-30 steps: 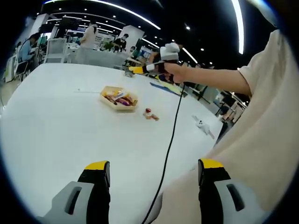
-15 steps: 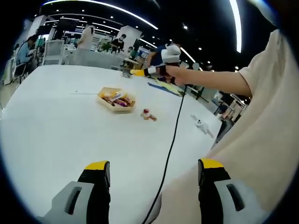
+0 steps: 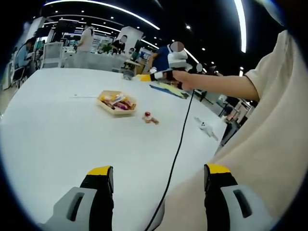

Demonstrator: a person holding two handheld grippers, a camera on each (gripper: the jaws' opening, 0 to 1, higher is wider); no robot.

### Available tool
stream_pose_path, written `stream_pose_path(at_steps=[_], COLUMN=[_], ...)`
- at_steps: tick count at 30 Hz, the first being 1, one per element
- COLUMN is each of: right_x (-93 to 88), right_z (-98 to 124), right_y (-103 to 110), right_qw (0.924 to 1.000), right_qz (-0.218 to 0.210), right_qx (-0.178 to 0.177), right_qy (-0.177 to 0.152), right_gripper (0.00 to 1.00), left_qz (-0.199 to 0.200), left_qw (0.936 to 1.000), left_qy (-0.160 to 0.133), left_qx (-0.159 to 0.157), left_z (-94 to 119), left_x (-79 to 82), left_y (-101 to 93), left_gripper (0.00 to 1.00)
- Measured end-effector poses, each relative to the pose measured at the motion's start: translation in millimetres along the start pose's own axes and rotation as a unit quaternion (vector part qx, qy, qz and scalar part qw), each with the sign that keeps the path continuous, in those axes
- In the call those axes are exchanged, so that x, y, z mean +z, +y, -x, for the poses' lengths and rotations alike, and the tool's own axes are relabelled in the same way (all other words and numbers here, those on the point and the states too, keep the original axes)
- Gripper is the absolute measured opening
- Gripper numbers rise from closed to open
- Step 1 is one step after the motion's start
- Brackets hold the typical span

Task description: Place the target food into the container with the food tongs after gripping and lifting it, then release it inside without dropping or visibly crushing the food.

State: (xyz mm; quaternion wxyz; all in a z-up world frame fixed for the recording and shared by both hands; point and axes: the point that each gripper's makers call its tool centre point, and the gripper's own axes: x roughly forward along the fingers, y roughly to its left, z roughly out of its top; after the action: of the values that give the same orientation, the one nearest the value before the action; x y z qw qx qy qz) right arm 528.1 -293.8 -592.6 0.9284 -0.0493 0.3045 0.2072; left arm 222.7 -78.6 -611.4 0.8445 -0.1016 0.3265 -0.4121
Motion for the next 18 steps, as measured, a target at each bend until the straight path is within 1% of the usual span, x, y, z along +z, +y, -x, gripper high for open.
stream_pose_path(at_steps=[5,9,18], right_x=[-4.0,-16.5,-37.8], right_z=[3,10,16], right_y=[-2,-6,-10], right_qw=[1.0000,0.9999,0.9996], right_qz=[-0.001,-0.006,-0.011], right_qx=[-0.003,-0.008,-0.012], right_qy=[0.001,0.007,0.022], right_gripper=[0.27,0.27,0.27], left_qz=[-0.001,-0.002,-0.005], left_qw=[1.0000,1.0000,0.9999], left_qy=[0.001,0.004,0.008], left_qx=[-0.001,-0.002,-0.004], left_z=[0,0,0], left_x=[-0.6,-3.3,-5.9], left_y=[-0.9,-3.6,-7.4], left_gripper=[0.77,0.77,0.77])
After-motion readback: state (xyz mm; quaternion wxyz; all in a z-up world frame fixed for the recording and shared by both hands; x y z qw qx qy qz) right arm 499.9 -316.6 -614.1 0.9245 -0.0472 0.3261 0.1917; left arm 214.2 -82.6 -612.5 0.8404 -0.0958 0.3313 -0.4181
